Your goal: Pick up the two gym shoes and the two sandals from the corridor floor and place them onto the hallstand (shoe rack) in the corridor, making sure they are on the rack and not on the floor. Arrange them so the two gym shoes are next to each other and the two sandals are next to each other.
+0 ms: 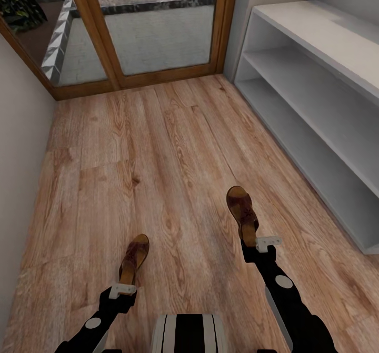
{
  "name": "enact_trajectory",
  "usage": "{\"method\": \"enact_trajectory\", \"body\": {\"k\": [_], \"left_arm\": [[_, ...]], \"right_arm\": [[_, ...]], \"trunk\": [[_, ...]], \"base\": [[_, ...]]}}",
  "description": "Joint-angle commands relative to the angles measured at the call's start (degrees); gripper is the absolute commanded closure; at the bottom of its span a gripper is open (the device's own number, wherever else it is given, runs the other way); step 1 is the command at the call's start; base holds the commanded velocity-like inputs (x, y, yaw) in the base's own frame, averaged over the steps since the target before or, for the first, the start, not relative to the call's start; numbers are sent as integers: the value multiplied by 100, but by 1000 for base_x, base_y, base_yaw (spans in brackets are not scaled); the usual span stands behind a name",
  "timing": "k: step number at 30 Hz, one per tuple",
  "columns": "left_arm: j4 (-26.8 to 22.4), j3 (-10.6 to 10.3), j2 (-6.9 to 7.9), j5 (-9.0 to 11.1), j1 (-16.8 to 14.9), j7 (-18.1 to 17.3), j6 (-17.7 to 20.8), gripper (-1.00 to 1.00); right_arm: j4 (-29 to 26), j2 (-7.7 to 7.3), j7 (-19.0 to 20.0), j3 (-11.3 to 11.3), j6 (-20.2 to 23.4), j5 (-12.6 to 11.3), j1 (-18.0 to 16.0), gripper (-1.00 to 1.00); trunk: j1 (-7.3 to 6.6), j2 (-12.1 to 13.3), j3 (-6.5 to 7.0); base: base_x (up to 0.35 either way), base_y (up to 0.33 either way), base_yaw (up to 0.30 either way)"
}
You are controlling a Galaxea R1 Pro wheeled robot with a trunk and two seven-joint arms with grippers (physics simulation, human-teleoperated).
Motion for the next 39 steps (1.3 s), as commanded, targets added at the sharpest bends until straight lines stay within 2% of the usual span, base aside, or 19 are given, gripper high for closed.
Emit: {"method": "enact_trajectory", "body": {"k": [1,8,9,33,39], "left_arm": [[3,26,-2,-50,-2,-20,-20,-100],[3,30,4,-50,-3,-21,-16,-100],[3,33,10,-50,-2,-21,-13,100],[-57,27,-1,-41,-1,-29,-21,100],[-31,31,-1,-41,-1,-24,-20,100]], "right_arm": [[-9,-5,-13,12,38,37,-1,100],[-1,-5,-13,12,38,37,-1,100],[0,-5,-13,12,38,37,-1,100],[0,2,-13,21,38,37,-1,100],[71,-10,-13,27,33,53,-1,100]], "trunk": [[-1,-1,-3],[-1,-1,-3],[-1,-1,-3],[-1,-1,-3],[-16,7,130]], "base": [[21,0,0],[8,0,0],[0,0,0],[0,0,0],[0,0,0]]}}
